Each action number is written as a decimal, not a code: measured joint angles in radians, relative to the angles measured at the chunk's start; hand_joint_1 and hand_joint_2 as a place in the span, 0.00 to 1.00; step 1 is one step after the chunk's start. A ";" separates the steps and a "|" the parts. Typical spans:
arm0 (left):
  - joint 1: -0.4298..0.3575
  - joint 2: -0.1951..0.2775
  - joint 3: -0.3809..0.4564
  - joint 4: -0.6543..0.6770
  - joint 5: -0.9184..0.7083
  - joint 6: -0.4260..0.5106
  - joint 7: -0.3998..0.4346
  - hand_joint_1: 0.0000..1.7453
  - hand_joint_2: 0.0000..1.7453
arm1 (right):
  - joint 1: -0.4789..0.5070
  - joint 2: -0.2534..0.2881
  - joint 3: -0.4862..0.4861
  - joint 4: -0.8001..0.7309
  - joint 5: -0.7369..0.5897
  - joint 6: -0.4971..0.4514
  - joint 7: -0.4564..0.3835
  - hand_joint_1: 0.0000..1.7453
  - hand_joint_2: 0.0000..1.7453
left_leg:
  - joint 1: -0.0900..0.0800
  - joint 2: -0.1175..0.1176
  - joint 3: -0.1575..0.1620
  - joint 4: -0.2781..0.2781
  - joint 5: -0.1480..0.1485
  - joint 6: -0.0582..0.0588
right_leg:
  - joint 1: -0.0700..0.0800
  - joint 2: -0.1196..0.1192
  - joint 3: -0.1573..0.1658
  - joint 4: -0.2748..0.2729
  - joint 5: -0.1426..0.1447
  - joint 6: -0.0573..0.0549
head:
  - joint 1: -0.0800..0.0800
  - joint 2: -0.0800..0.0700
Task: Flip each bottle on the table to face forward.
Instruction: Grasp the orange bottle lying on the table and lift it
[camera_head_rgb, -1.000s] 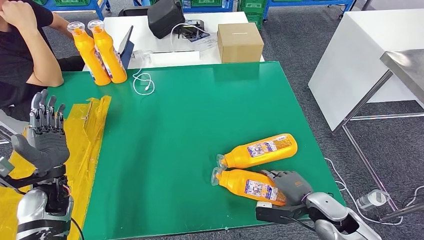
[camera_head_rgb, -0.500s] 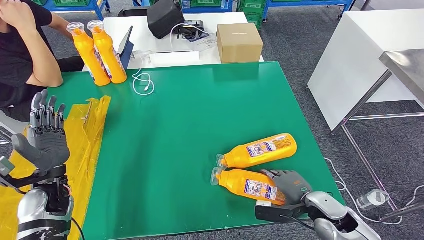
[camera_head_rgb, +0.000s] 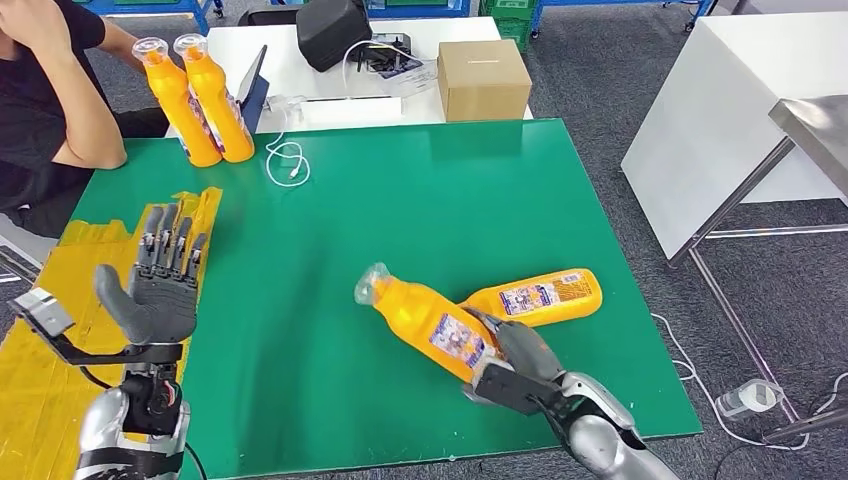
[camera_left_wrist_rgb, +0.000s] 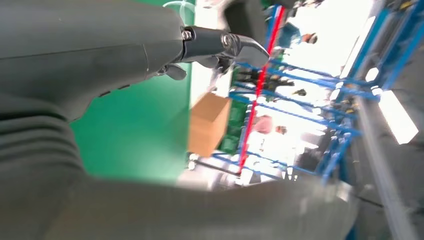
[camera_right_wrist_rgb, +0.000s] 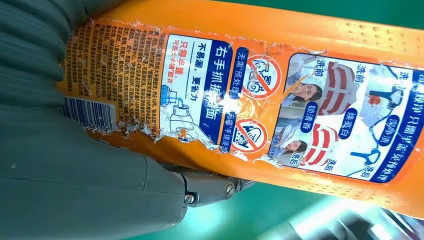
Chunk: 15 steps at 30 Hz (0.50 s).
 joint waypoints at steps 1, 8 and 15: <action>0.011 0.000 -0.014 -0.005 -0.009 0.004 -0.004 0.00 1.00 | -0.013 0.021 -0.006 -0.005 -0.002 -0.005 -0.001 1.00 1.00 | 0.000 -0.001 -0.001 0.000 0.000 0.000 | 0.000 -0.001 -0.001 0.000 0.000 0.000 | 0.000 0.000; 0.050 0.000 -0.059 -0.042 -0.029 0.009 -0.014 0.00 1.00 | -0.046 0.090 -0.029 -0.015 -0.009 -0.009 -0.002 1.00 1.00 | 0.000 -0.006 -0.008 0.000 0.000 0.000 | -0.001 -0.005 -0.006 0.000 -0.001 0.000 | 0.000 0.000; 0.060 0.000 -0.069 -0.052 -0.035 0.009 -0.019 0.00 1.00 | -0.047 0.110 -0.037 -0.015 -0.015 -0.010 -0.011 1.00 1.00 | 0.000 -0.008 -0.010 0.000 0.000 0.000 | -0.001 -0.006 -0.007 -0.001 -0.001 0.000 | 0.001 0.000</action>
